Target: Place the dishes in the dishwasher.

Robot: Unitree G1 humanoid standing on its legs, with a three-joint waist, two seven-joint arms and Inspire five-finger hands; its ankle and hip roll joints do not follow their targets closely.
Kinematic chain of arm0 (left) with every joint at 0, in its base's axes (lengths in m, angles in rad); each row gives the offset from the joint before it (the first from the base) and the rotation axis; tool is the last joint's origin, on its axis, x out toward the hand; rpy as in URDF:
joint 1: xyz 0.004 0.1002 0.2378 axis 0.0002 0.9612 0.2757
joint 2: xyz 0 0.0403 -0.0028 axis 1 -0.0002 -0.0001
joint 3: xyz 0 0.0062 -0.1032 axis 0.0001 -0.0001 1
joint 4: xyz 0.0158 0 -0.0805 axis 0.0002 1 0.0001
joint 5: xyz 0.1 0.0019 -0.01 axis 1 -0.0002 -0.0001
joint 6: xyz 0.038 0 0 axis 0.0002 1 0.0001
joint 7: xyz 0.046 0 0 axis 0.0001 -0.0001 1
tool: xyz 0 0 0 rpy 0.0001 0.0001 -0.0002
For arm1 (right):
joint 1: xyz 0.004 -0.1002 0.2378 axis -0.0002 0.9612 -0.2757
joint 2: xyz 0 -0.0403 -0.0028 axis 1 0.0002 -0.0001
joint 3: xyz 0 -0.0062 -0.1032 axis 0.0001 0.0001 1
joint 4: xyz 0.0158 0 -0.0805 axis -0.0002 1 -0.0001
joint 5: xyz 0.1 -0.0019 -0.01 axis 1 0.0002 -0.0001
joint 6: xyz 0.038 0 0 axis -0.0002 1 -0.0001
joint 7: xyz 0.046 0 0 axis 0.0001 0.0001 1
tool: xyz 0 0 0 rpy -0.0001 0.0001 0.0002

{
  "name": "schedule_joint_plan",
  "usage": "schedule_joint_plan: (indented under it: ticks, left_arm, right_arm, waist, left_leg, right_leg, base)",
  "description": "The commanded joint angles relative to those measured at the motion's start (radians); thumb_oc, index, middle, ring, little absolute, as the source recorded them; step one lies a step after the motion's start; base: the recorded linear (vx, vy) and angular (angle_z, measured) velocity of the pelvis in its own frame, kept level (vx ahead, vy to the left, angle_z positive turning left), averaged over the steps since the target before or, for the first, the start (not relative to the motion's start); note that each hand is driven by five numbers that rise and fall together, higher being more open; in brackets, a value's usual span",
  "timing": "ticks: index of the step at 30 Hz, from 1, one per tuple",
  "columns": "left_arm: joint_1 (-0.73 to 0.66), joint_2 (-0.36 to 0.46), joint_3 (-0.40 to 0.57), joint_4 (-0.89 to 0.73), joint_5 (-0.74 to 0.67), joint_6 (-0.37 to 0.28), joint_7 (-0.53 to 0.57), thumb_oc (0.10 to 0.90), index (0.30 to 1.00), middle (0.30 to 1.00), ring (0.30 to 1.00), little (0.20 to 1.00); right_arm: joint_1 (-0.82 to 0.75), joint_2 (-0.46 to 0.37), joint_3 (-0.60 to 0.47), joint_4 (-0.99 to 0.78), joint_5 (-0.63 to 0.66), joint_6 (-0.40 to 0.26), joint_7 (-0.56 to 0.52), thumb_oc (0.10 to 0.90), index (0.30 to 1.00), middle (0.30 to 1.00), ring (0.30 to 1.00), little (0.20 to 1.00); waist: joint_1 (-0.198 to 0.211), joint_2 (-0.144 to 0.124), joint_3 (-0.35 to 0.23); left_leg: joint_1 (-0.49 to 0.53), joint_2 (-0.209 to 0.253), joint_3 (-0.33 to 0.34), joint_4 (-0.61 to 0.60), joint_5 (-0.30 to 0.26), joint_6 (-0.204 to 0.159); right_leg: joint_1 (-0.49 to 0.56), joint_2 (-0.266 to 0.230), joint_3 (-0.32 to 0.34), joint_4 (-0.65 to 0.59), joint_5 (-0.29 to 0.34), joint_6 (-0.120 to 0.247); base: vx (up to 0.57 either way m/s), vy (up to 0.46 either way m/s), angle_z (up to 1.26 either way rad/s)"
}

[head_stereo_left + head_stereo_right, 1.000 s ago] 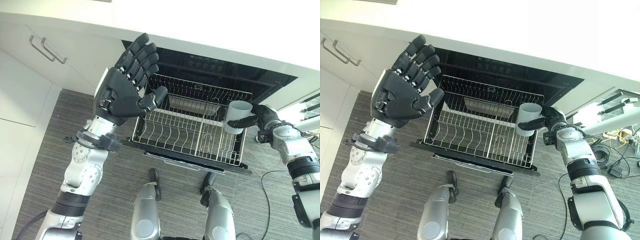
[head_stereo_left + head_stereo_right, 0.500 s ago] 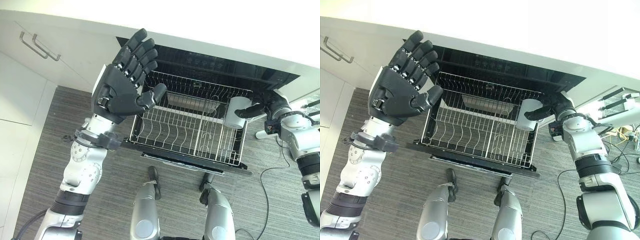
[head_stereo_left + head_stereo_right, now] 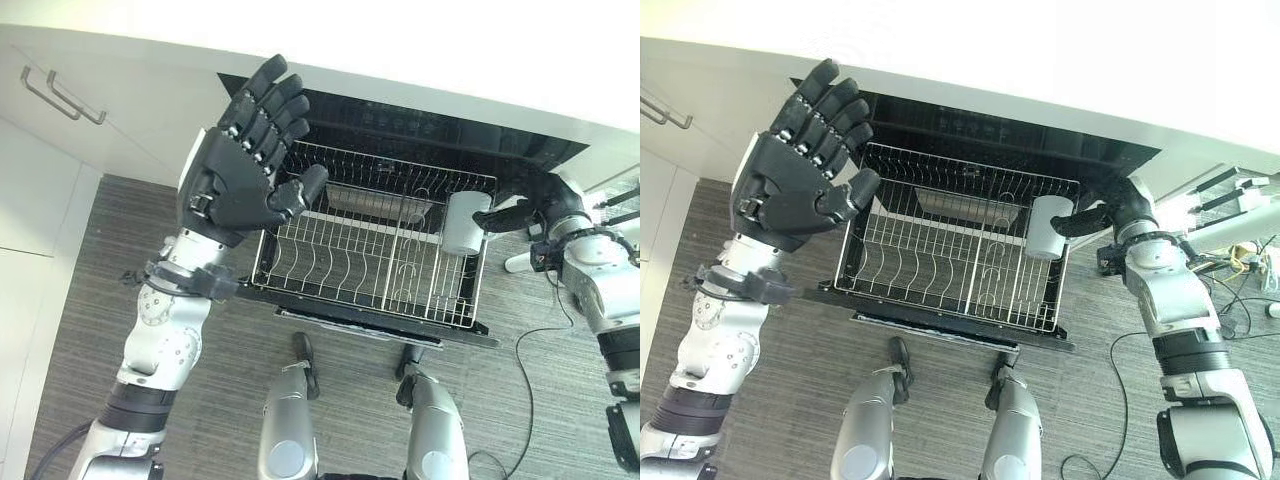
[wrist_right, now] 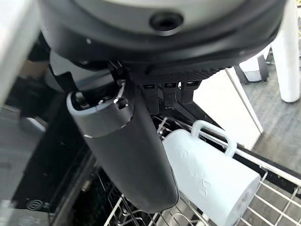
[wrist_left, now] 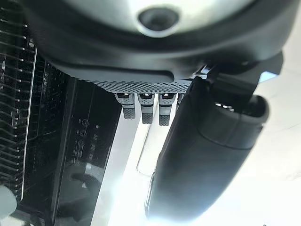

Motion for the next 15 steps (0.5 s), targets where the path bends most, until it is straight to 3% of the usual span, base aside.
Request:
schedule_joint_plan:
  ticks: [1,3,7,11,15]
  left_arm:
    - [-0.022,0.032,0.086,-0.173,-0.007,-0.157,0.004,0.800,0.900,0.900,0.900,0.900]
    - [-0.007,0.027,0.098,-0.179,-0.006,-0.162,0.007,0.800,0.900,0.900,0.900,0.900]
    - [0.074,-0.023,0.145,-0.213,0.026,-0.191,0.024,0.800,0.900,0.900,0.900,0.900]
    - [0.148,-0.062,0.165,-0.241,0.064,-0.212,0.017,0.800,0.900,0.900,0.900,0.900]
    - [0.178,-0.057,0.180,-0.248,0.077,-0.189,-0.013,0.800,0.900,0.900,0.900,0.900]
  right_arm:
    - [-0.030,-0.026,-0.080,-0.119,-0.081,-0.054,-0.079,0.800,0.900,0.900,0.900,0.900]
    - [0.003,-0.013,-0.101,-0.147,-0.089,-0.064,-0.095,0.800,0.900,0.900,0.900,0.900]
    - [0.170,0.088,-0.182,-0.293,-0.072,-0.116,-0.129,0.800,0.900,0.900,0.900,0.900]
    - [0.289,0.151,-0.215,-0.357,-0.005,-0.149,-0.102,0.800,0.900,0.900,0.900,0.900]
    - [0.365,0.179,-0.249,-0.373,0.061,-0.215,-0.086,0.800,0.900,0.900,0.900,0.900]
  waist:
    - [-0.003,-0.017,-0.047]
    - [-0.004,-0.020,-0.051]
    - [-0.010,-0.036,-0.084]
    - [-0.011,-0.049,-0.109]
    - [-0.012,-0.069,-0.126]
  left_leg:
    - [0.053,0.021,-0.112,-0.041,-0.084,-0.018]
    - [0.055,0.021,-0.114,-0.041,-0.086,-0.018]
    - [0.073,0.019,-0.108,-0.041,-0.105,-0.016]
    - [0.100,0.002,-0.091,-0.041,-0.124,-0.009]
    - [0.132,-0.034,-0.076,-0.041,-0.142,0.007]
  right_leg:
    - [0.042,-0.037,0.032,0.053,-0.144,0.088]
    - [0.045,-0.035,0.032,0.053,-0.146,0.088]
    - [0.066,-0.034,0.030,0.053,-0.163,0.089]
    - [0.073,-0.061,0.038,0.053,-0.157,0.099]
    - [0.081,-0.097,0.063,0.053,-0.128,0.108]
  base:
    - [0.01,0.036,-0.01]
    - [0.02,0.040,-0.01]
    - [0.05,0.088,0.00]
    - [0.04,0.209,-0.01]
    - [0.04,0.265,-0.01]
